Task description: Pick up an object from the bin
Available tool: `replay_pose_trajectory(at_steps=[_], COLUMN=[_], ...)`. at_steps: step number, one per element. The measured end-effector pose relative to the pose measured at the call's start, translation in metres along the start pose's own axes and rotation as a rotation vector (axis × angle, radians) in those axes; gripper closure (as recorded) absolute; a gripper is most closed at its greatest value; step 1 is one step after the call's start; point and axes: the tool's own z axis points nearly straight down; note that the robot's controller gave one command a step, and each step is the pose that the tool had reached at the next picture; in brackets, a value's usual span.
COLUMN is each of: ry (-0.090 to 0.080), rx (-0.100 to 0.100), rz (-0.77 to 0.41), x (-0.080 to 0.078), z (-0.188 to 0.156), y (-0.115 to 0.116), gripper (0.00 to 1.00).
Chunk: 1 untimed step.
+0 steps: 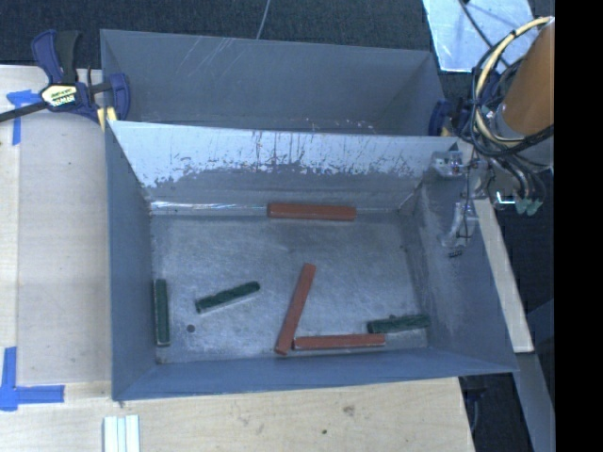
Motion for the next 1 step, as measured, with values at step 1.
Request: replay_pose_trajectory(at_steps=[1], ry=[0.003], rx=[-0.002], rz=[-0.068], x=[0.0227], z=[-0.0282], y=[0.0041], gripper=[0.00])
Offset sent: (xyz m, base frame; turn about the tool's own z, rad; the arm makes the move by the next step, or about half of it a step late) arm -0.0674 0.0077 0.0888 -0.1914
